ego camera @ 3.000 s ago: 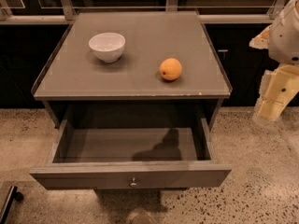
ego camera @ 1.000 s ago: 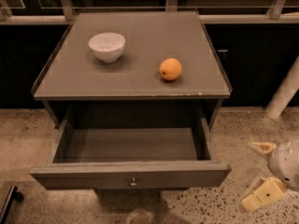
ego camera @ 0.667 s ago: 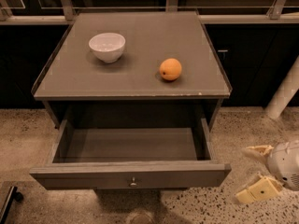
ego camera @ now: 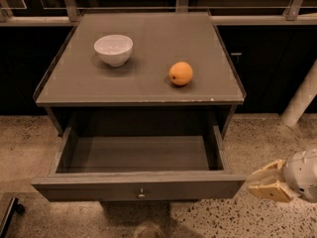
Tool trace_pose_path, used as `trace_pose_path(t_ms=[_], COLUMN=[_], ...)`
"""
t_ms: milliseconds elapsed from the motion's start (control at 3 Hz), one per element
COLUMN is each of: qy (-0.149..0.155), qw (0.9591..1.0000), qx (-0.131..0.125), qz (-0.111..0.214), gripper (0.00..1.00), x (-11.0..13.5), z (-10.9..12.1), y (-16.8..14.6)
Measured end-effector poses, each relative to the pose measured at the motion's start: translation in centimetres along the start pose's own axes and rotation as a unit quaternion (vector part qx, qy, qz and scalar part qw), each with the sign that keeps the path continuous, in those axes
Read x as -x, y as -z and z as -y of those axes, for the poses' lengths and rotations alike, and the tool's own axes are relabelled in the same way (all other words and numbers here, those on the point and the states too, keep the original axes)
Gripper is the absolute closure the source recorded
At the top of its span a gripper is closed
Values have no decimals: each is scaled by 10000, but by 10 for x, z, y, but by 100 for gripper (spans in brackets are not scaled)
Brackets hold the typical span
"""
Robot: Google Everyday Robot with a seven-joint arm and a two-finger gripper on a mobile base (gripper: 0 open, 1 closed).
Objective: Close top drawer
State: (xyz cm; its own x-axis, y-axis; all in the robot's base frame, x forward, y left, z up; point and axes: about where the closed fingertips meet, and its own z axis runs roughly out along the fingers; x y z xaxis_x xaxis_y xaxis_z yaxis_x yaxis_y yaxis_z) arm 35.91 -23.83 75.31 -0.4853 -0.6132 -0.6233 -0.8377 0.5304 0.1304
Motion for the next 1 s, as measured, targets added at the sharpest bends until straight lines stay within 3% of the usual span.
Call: trace_pose_path(t_ms=[333,667,1000], qy=[88,-102,-497], qw=[9997,9975,9930], qx=[34,133,431], qz=[220,682,978], gripper=[88,100,100], x=[-6,-35,-65], z=[-9,-20,-20], y=[-5,-30,-70])
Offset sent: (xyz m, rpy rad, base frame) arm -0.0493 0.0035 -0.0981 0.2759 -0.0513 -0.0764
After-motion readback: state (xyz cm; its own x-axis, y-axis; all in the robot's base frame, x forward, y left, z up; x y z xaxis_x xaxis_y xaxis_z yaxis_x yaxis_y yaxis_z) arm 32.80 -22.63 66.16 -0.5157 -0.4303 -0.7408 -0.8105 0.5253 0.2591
